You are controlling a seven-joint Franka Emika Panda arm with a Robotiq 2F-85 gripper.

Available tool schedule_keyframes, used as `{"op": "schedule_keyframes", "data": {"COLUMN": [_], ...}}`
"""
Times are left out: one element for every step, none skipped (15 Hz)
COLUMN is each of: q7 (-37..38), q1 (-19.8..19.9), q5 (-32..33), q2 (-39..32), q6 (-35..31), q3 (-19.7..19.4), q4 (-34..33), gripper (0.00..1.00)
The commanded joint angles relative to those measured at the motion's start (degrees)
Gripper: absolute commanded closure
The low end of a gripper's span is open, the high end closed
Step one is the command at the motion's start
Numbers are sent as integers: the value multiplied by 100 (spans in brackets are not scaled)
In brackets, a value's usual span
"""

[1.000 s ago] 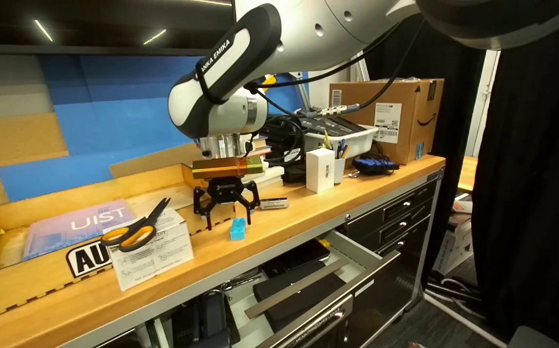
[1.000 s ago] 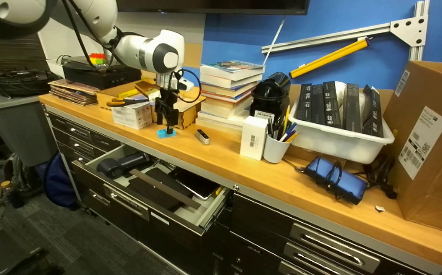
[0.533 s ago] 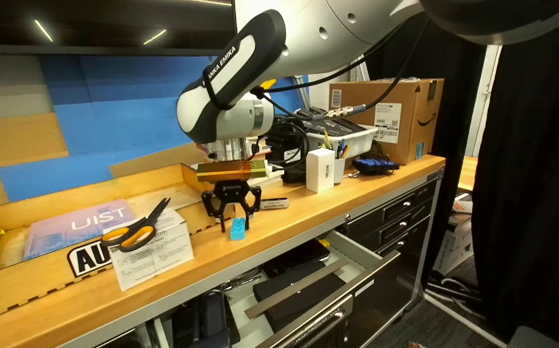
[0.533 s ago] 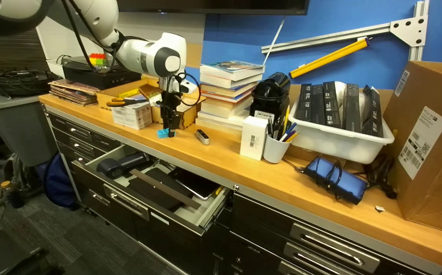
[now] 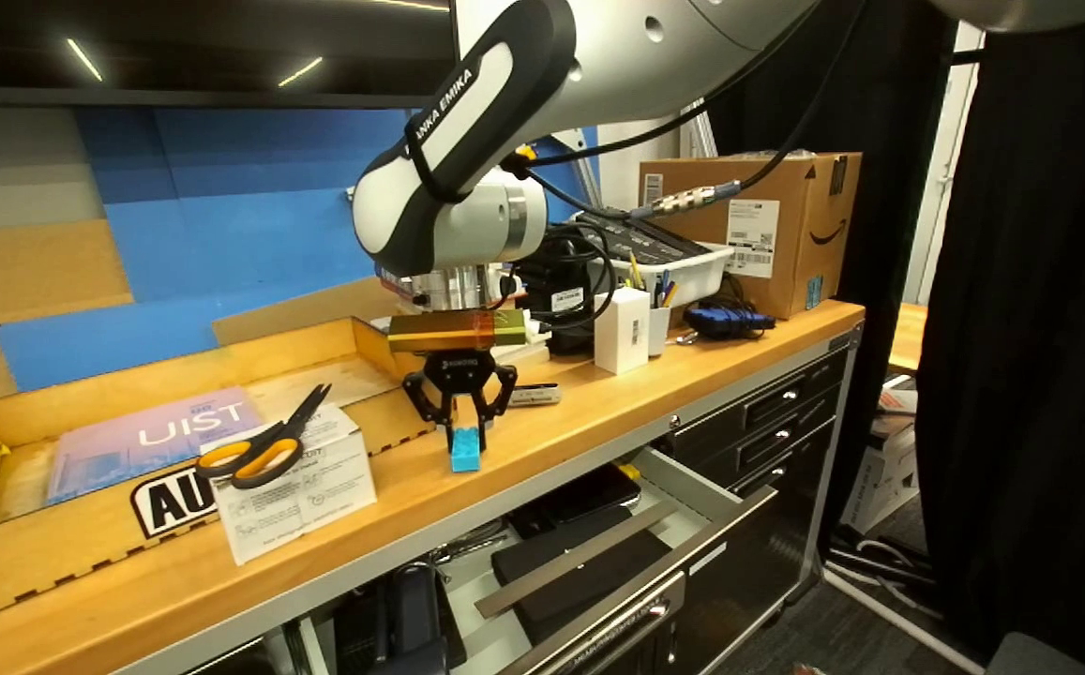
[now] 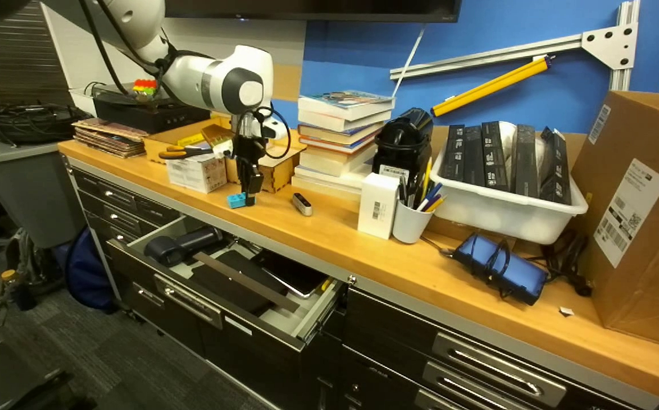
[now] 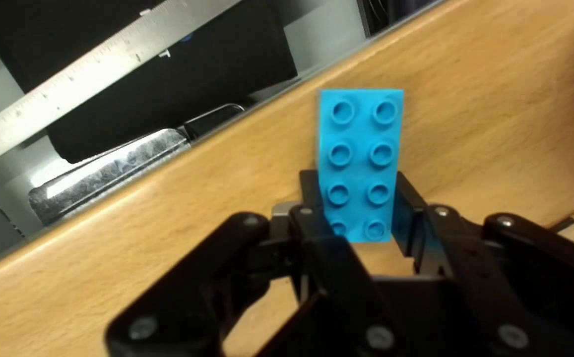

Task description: Put the blue block inside the open drawer then close the drawer

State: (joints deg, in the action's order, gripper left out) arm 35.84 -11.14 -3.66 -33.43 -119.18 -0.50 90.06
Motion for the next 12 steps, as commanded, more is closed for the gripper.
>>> {"op": "schedule_keyframes", "data": {"q7": [227,320,405,495,590,666,748,804,856,950,1009,1086], "q1": [-99,-108,-81,-61,-38,-9,22,57,87,101,128,136], "q5": [23,35,0,-12,-20,-29,-25,-44,-39,-6,-26,-3], "q2": [968,1125,1284,1443,1593,1712,1725,1702,1645,1566,1480,1410], "q6": [-457,-512,-616,-739,-882,-1070,-1262,-1441,-1605,-1785,-1995,-2169], "q3": [-26,-34,-28,-26,-24,-19,-23,-14,-19,-40,-49,-78], "q4": [1352,1614,1915,2221,2529,2816,2993,3121,3213,3289,3336,3379], "gripper": [85,85,85,85,85,85,85,85,85,84,85,85]}}
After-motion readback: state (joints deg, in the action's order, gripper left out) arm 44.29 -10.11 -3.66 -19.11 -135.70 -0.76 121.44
